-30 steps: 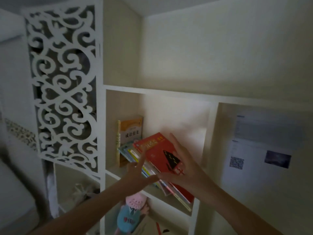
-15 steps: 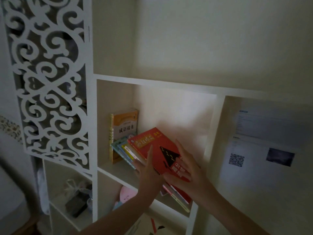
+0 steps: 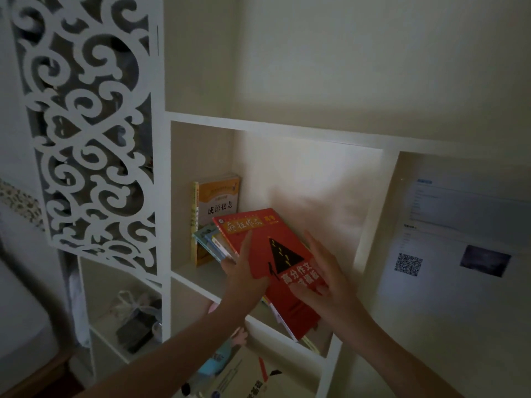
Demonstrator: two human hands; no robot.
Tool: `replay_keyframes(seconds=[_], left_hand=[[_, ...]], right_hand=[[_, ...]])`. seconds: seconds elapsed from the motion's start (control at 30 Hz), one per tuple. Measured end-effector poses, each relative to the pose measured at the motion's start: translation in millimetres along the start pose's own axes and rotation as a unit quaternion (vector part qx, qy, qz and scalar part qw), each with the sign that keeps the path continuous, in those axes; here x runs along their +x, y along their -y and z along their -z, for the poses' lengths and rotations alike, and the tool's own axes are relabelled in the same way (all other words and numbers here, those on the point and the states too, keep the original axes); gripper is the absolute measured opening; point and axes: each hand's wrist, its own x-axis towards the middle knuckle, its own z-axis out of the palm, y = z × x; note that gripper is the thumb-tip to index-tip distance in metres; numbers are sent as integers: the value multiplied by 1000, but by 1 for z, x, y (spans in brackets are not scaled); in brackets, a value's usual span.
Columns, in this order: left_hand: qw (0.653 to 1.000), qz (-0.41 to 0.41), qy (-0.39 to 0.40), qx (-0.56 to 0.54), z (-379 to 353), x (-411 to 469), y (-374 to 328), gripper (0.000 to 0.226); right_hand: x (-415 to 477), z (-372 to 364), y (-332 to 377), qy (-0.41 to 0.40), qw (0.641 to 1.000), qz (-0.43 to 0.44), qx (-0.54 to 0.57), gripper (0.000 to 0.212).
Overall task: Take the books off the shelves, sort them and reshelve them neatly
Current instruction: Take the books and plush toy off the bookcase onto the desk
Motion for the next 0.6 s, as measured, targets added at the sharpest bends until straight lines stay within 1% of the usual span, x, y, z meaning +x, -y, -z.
replay_keyframes(seconds=[0.07,0.1,0.2,0.43,0.6], left_hand=[[998,28,48,-5,-6,-3,-3,105],[998,24,61,-20,-12,-4,-4,106],[999,5,41,-27,-23,-9,-7,109],[993,66,-4,-94,-28,-11,-12,96],[982,69,16,-173,-14,-10,-8,97]], right_hand=[[1,0,0,-7,1000,-9,9,79],[2,0,0,-12,1000,-7,7,78],[3,0,-2,-19,1000,0,-23,79],[0,-4,-4,-16,999,-12,-37,77],[-1,-4,1,-5,999,-27,-32,73]])
